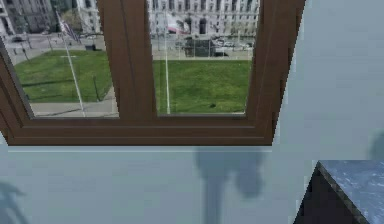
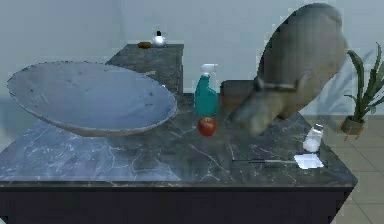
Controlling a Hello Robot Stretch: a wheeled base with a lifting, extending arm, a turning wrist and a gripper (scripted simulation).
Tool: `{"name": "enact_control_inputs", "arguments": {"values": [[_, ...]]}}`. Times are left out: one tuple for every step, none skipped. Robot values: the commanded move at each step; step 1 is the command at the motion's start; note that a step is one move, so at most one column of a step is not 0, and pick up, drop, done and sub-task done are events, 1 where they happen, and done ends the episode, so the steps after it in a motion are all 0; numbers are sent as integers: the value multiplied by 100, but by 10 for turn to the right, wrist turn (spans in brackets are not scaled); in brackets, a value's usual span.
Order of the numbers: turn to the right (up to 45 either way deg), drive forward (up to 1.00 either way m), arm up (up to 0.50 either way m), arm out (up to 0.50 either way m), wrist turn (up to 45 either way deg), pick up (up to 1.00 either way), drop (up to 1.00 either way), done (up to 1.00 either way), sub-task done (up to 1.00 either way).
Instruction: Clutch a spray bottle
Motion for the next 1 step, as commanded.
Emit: {"name": "enact_control_inputs", "arguments": {"values": [[0,0,50,0,0,0,0,0,0]]}}
